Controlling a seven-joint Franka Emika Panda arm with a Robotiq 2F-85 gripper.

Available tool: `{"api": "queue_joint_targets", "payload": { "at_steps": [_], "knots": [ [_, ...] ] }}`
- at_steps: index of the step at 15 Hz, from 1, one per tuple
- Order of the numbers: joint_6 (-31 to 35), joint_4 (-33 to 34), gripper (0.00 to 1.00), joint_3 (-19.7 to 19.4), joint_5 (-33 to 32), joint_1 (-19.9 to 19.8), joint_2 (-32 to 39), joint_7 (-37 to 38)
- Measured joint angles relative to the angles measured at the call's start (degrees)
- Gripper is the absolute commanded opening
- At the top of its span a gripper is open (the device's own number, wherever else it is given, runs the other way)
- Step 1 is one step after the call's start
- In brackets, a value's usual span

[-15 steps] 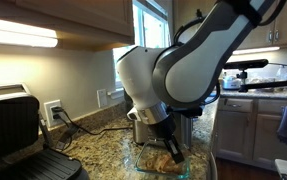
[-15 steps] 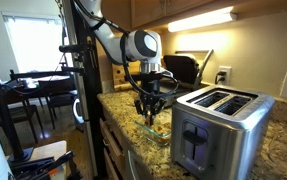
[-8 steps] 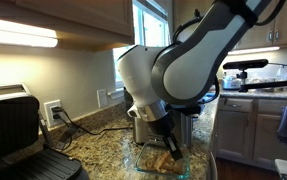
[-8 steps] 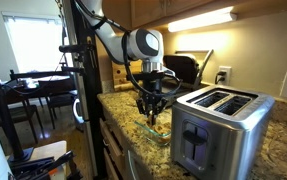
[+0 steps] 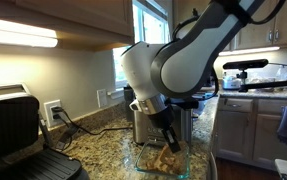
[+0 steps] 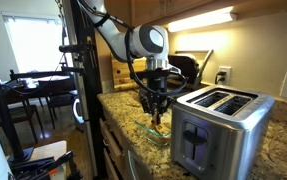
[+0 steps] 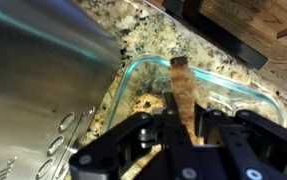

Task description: Put one slice of bread in the bread toaster then push the lever down

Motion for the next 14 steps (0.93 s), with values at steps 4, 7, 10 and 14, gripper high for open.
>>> {"api": "queue_joint_targets", "payload": {
  "at_steps": [4, 7, 10, 14],
  "knots": [
    [0.0, 0.2, 0.07, -0.1, 0.0, -0.5, -0.1, 0.0],
    [0.0, 0.4, 0.07, -0.1, 0.0, -0.5, -0.1, 0.0],
    [0.0, 0.5, 0.07, -0.1, 0.0, -0.5, -0.5, 0.0],
    [0.0, 0.4, 0.07, -0.1, 0.0, -0.5, -2.0, 0.0]
  ]
}}
